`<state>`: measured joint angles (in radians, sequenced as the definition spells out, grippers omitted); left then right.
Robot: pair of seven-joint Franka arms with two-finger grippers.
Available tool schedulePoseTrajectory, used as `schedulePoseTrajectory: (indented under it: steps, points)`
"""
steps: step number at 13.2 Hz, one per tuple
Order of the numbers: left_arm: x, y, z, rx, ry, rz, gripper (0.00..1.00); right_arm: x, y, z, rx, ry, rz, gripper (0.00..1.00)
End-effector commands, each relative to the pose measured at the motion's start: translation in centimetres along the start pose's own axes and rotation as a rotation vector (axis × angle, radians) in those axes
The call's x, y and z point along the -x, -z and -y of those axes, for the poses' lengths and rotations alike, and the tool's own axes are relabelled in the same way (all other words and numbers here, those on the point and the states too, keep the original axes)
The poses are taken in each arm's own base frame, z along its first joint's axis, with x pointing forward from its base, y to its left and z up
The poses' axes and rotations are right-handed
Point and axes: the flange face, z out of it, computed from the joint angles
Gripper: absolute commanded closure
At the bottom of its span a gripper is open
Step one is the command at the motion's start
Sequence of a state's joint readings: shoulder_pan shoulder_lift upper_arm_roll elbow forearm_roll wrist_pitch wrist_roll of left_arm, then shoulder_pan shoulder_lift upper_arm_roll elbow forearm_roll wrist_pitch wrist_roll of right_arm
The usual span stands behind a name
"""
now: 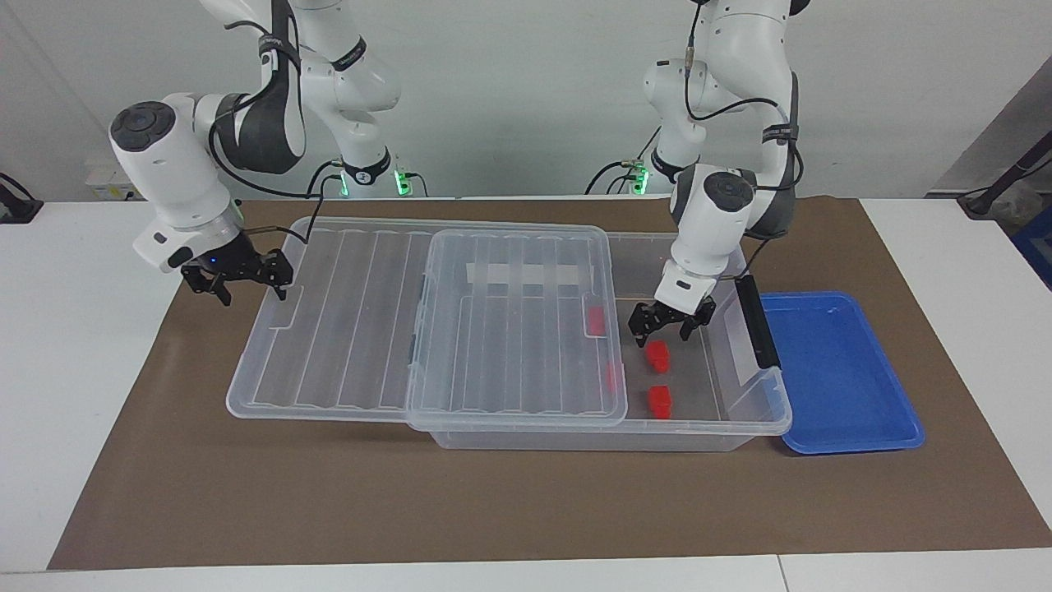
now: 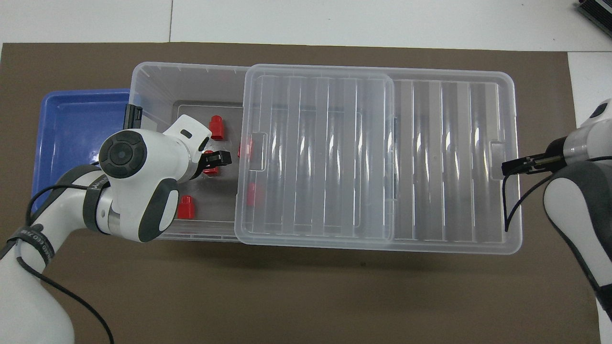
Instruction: Place red block in blue tray from box
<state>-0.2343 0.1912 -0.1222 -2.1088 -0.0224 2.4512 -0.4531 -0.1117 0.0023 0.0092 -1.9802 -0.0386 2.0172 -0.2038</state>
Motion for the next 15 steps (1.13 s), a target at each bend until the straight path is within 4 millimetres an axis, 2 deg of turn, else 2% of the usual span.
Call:
schedulePoseTrajectory:
  steps: [1, 3, 4, 7, 9, 11, 12, 13, 14, 15]
  points:
    - [0.7, -2.1, -0.8, -0.004, -0.011, -0.017, 0.07, -0.6, 2.7, 1.2, 0.024, 0.006, -0.014, 0.03]
    - [0.9, -2.2, -0.8, -0.009, -0.013, -0.010, 0.16, -1.0, 4.4, 2.5, 0.023, -0.042, -0.010, 0.02]
    - [0.8, -2.2, -0.7, -0.010, -0.011, -0.009, 0.20, -1.2, 5.5, 4.2, 0.020, -0.076, -0.020, 0.01]
    - [0.5, -2.2, -0.1, -0.056, -0.078, -0.031, 0.21, -1.8, 8.2, 8.4, 0.007, -0.201, -0.021, 0.00]
    - [0.2, -2.2, 0.3, -0.061, -0.089, -0.044, 0.21, -2.0, 10.1, 9.4, 0.001, -0.241, -0.030, 0.00]
    - [0.0, -3.1, 0.5, -0.058, -0.086, -0.046, 0.22, -2.6, 12.7, 9.2, -0.003, -0.260, -0.067, 0.00]
    - [0.0, -3.3, 0.5, -0.056, -0.085, -0.049, 0.30, -2.9, 13.7, 9.1, -0.004, -0.263, -0.078, 0.00]
    - [0.0, -3.4, 0.5, -0.056, -0.082, -0.047, 0.51, -2.8, 14.9, 8.6, -0.003, -0.272, -0.079, 0.00]
    - [-0.1, -3.3, 0.6, -0.059, -0.082, -0.045, 0.80, -2.6, 15.9, 8.1, -0.002, -0.281, -0.076, 0.00]
    - [-0.2, -3.3, 0.6, -0.061, -0.081, -0.042, 1.00, -2.4, 16.2, 7.9, -0.001, -0.284, -0.064, 0.00]
